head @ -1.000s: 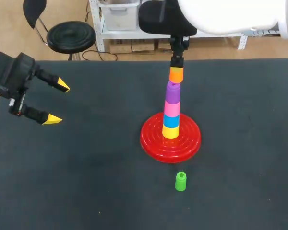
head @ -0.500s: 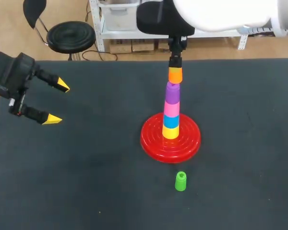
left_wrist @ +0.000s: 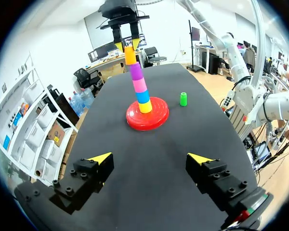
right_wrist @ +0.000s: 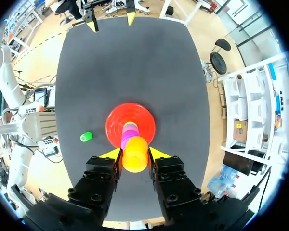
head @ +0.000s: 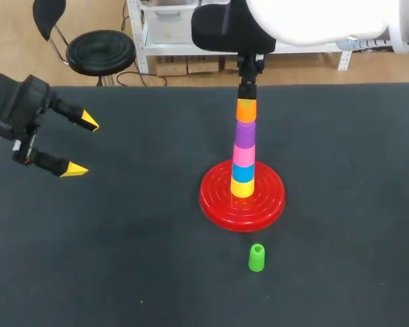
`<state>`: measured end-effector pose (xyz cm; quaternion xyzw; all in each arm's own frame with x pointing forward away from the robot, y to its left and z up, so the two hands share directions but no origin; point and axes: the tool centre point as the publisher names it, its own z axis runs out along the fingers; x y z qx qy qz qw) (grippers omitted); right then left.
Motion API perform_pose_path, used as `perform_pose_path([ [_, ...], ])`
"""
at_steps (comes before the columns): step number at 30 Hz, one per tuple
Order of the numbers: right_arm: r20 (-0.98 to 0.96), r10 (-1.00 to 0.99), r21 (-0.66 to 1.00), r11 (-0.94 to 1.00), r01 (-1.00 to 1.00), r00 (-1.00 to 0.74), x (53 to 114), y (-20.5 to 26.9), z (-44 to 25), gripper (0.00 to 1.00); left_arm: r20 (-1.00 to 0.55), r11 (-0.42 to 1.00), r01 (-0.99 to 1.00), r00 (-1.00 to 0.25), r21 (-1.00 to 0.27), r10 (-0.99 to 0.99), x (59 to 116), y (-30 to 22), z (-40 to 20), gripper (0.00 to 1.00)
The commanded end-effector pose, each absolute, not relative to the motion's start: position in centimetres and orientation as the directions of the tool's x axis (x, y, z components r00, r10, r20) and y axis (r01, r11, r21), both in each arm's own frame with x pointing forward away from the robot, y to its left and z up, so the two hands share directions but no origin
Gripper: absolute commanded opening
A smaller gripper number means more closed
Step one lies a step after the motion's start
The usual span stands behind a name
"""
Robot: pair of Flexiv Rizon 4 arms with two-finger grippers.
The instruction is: Pick up and stack the cylinders on the red base in this order: pink,purple,orange,green
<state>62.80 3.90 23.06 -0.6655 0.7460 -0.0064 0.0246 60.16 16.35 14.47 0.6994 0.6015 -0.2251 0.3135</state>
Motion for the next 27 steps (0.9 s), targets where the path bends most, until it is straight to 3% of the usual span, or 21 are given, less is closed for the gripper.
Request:
perform_pose_path([
  [1, -0.031, -0.993, -0.021, 0.115, -0.993, -0.114, 63.1, 3.7, 22.9, 0.0, -0.694, -0.08, 0.982, 0.179, 0.172, 0.697, 60.1, 16.5, 14.4, 1.0],
  [27, -0.078, -0.992, 0.059, 0.092, -0.994, -0.097, 62.3, 3.8, 23.5, 0.0, -0.694, -0.08, 0.982, 0.179, 0.172, 0.697, 60.1, 16.5, 14.4, 1.0],
])
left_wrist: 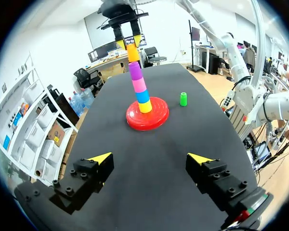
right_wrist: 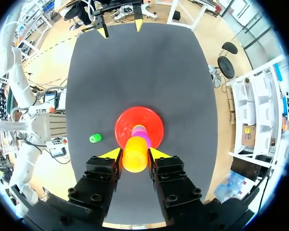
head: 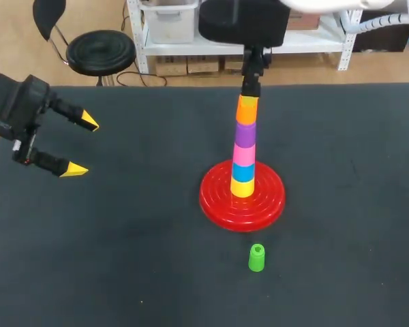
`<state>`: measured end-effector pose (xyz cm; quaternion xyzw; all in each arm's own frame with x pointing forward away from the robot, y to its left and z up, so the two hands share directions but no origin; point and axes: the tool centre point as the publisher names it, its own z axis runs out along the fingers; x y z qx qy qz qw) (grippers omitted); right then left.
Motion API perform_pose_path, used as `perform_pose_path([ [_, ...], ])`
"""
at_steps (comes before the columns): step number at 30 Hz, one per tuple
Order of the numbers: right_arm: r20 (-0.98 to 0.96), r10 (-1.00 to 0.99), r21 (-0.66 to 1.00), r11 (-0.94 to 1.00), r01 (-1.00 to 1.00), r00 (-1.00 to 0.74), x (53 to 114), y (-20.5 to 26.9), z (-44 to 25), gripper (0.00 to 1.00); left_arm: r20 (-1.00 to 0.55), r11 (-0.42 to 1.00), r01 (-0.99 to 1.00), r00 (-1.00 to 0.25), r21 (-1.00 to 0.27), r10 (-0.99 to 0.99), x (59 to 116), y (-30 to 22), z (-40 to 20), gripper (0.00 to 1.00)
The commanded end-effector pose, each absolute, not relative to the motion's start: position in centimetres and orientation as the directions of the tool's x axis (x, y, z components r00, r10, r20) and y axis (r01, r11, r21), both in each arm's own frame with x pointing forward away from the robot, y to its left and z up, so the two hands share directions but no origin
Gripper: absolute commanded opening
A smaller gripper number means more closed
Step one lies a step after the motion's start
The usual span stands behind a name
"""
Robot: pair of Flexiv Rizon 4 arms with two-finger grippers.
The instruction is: Pick up and stack the cylinders on the red base in this order: pink,purple,orange,green
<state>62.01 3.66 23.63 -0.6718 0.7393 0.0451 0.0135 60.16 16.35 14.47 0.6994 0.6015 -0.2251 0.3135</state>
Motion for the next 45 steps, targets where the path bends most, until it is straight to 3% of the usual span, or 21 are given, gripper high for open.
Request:
perform_pose_path([
  [1, -0.076, -0.992, 0.061, 0.092, -0.994, -0.097, 62.4, 3.8, 23.3, 0.0, -0.694, -0.08, 0.982, 0.179, 0.172, 0.697, 60.1, 16.5, 14.4, 1.0],
  [45, -0.07, -0.991, 0.073, 0.113, -0.991, -0.118, 63.2, 3.6, 21.5, 0.0, -0.694, -0.08, 0.982, 0.179, 0.172, 0.697, 60.1, 16.5, 14.4, 1.0],
])
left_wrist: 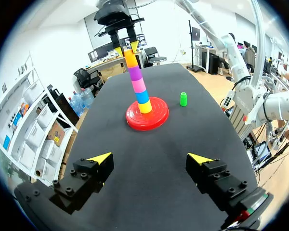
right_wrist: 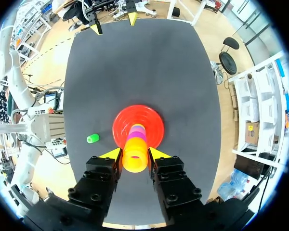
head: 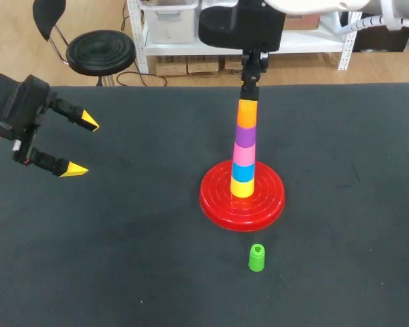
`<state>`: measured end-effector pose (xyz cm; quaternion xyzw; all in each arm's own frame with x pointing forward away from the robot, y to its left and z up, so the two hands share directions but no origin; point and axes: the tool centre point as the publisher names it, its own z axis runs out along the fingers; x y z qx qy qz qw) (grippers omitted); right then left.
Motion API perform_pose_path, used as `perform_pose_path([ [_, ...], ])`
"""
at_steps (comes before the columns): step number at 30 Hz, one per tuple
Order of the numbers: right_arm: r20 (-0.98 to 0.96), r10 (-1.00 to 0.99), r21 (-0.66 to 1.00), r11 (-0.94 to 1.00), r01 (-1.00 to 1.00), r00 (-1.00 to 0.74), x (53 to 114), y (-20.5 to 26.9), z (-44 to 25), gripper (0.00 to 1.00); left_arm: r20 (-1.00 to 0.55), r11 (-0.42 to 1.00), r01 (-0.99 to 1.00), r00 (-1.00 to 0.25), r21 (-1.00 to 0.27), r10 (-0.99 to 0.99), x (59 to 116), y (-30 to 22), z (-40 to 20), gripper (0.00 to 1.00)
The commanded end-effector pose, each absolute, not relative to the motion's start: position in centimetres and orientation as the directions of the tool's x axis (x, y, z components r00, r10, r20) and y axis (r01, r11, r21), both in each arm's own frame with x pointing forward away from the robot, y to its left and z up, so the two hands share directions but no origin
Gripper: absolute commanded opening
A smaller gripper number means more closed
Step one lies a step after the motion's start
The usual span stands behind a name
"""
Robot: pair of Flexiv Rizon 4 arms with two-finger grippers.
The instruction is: Pick up and stack the cylinders on the red base in this order: pink,purple,orange,green
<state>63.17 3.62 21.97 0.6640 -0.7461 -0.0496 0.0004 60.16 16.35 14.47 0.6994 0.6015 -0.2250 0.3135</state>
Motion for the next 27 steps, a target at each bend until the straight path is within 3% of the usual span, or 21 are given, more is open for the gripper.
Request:
perform_pose_path([
  [1, -0.071, -0.991, 0.073, 0.112, -0.991, -0.117, 63.2, 3.6, 21.5, 0.0, -0.694, -0.08, 0.982, 0.179, 0.172, 0.697, 60.1, 16.5, 14.4, 1.0],
  [2, -0.073, -0.991, 0.071, 0.111, -0.991, -0.116, 63.1, 3.7, 21.5, 0.1, -0.694, -0.08, 0.982, 0.179, 0.172, 0.697, 60.1, 16.5, 14.4, 1.0],
  [3, -0.074, -0.99, 0.069, 0.111, -0.991, -0.116, 63.1, 3.7, 21.5, 0.81, -0.694, -0.08, 0.982, 0.179, 0.172, 0.697, 60.1, 16.5, 14.4, 1.0],
  [4, -0.075, -0.99, 0.068, 0.111, -0.992, -0.116, 63.1, 3.7, 21.6, 1.0, -0.694, -0.08, 0.982, 0.179, 0.172, 0.697, 60.1, 16.5, 14.4, 1.0],
  [15, -0.106, -0.987, 0.03, 0.119, -0.992, -0.121, 62.9, 3.5, 23.2, 1.0, -0.694, -0.08, 0.982, 0.179, 0.172, 0.697, 60.1, 16.5, 14.4, 1.0],
  [27, -0.166, -0.955, -0.118, 0.267, -0.956, -0.247, 62.3, -0.7, 25.5, 1.0, -0.694, -0.08, 0.982, 0.179, 0.172, 0.697, 60.1, 16.5, 14.4, 1.0],
])
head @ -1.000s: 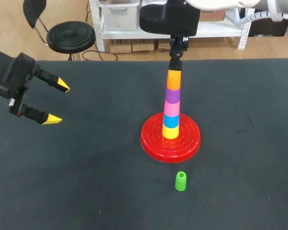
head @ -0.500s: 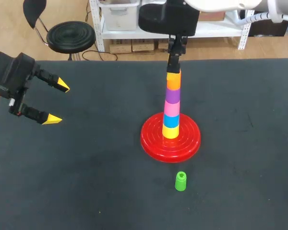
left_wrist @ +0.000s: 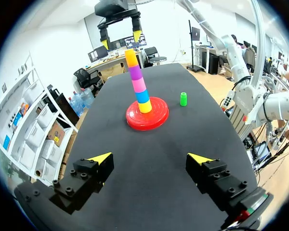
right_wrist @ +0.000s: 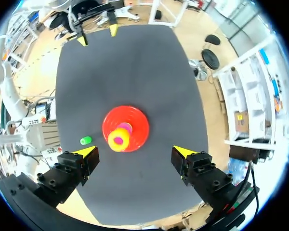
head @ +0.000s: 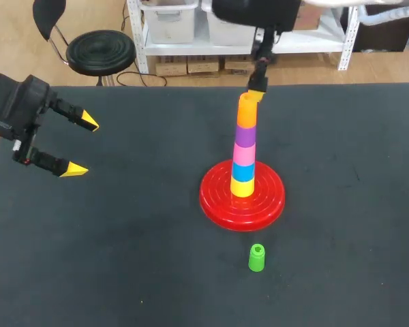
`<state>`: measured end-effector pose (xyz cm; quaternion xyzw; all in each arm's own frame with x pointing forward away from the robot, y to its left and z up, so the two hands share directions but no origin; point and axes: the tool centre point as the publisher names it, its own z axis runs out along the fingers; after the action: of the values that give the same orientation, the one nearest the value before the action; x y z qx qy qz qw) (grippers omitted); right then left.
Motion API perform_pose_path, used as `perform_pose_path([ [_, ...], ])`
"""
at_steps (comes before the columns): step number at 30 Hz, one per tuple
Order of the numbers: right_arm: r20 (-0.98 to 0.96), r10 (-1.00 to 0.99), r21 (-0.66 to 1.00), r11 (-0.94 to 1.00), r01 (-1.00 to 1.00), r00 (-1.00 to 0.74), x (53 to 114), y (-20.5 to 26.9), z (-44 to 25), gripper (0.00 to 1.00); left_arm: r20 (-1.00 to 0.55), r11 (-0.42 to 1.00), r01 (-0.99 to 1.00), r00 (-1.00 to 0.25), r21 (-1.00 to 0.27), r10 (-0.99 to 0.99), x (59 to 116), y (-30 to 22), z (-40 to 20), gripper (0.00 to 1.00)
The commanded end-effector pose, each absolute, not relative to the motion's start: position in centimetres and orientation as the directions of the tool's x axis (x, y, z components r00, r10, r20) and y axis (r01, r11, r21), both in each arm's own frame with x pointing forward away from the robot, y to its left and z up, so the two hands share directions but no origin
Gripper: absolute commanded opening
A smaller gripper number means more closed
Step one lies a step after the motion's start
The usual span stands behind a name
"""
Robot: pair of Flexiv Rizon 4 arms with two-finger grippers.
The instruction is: Pick up and stack the cylinders on the red base in this order: pink,purple,orange,green
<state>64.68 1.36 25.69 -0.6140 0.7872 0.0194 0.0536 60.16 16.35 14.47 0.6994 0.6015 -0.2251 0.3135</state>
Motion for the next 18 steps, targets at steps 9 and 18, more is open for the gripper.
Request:
perform_pose_path([
  [9, -0.178, -0.94, -0.226, 0.327, -0.918, -0.291, 58.2, -1.4, 23.9, 1.0, -0.694, -0.08, 0.982, 0.179, 0.172, 0.697, 60.1, 16.5, 14.4, 1.0],
  [18, -0.187, -0.943, -0.175, 0.308, -0.935, -0.275, 53.5, -0.1, 19.7, 1.0, -0.694, -0.08, 0.982, 0.179, 0.172, 0.697, 60.1, 16.5, 14.4, 1.0],
])
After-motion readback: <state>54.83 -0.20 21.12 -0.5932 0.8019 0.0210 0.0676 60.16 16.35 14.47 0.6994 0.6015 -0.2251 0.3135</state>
